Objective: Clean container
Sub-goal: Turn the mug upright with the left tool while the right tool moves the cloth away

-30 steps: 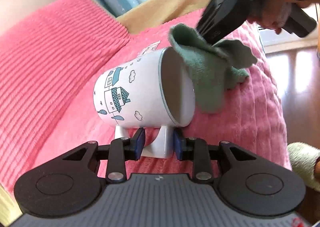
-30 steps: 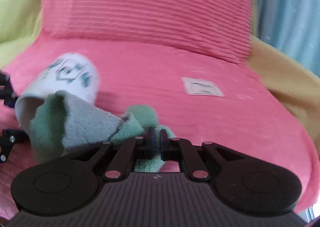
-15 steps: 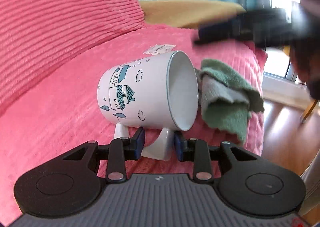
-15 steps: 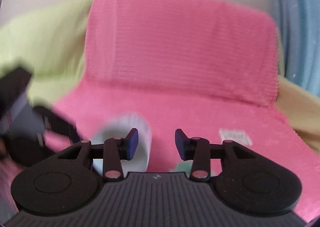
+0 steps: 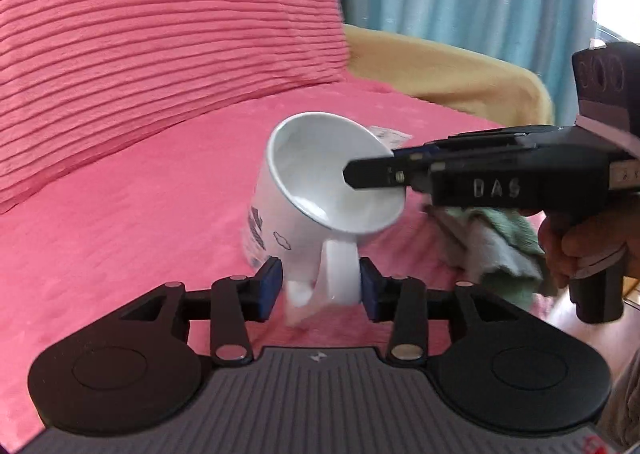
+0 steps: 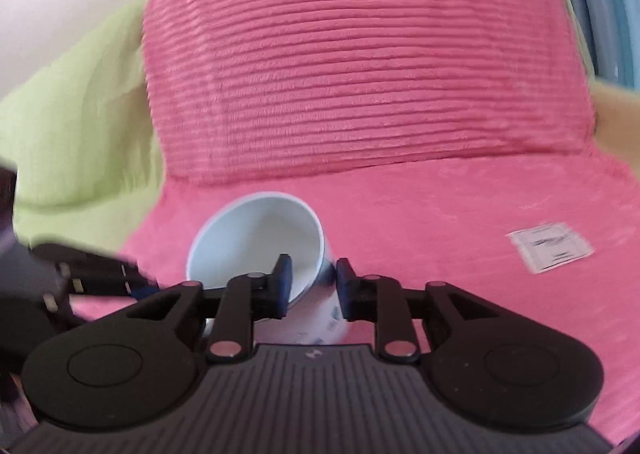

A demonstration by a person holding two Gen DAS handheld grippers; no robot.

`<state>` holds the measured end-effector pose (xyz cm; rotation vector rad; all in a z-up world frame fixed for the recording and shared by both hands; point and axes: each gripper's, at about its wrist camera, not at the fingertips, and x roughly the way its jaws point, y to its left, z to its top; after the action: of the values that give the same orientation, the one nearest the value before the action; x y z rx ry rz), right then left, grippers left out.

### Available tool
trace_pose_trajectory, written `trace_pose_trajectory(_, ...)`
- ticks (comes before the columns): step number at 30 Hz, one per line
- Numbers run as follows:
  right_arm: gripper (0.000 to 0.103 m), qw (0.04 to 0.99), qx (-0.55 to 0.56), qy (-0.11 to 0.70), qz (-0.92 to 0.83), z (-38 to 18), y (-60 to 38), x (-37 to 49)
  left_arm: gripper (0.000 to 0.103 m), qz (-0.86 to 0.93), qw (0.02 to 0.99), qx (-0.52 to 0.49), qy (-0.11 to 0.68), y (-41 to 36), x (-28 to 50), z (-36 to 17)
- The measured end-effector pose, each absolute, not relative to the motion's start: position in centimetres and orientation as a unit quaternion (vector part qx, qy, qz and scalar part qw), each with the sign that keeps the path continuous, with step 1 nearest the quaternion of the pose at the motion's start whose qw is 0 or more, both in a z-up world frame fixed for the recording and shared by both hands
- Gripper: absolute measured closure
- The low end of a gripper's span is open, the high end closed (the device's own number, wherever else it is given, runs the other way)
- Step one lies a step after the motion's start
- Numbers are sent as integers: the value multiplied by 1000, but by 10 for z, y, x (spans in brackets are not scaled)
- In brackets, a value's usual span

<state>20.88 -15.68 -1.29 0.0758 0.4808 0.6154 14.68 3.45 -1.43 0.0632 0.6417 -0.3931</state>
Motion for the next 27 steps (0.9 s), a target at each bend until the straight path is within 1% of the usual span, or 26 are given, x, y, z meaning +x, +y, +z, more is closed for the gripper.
trace_pose_trajectory(2,72,920,65,238,303,-12,-152,218,54,-182,930,19,318,41,152,-15)
trace_pose_trajectory(4,72,919,82,238,304,-11,-152,224,55,-179,931,2,319,47,156,-17)
trace_pose_trajectory(7,72,919,102,227,307,-10,-154,225,61,-183,929,-41,320,59,164,-18)
trace_pose_trajectory(9,73,919,103,221,308,-10,-154,226,70,-189,925,-73,321,69,169,-18)
trace_pose_trajectory(17,73,918,136,196,318,-8,-142,236,72,-199,892,-223,339,111,184,-29)
trace_pose_trajectory(18,74,917,141,194,319,-8,-140,238,74,-200,885,-244,341,117,185,-31)
trace_pose_trajectory(21,73,913,167,190,319,-7,-140,243,74,-197,862,-312,347,134,188,-40)
trace_pose_trajectory(27,73,915,168,173,323,-4,-134,243,74,-174,805,-442,356,169,192,-65)
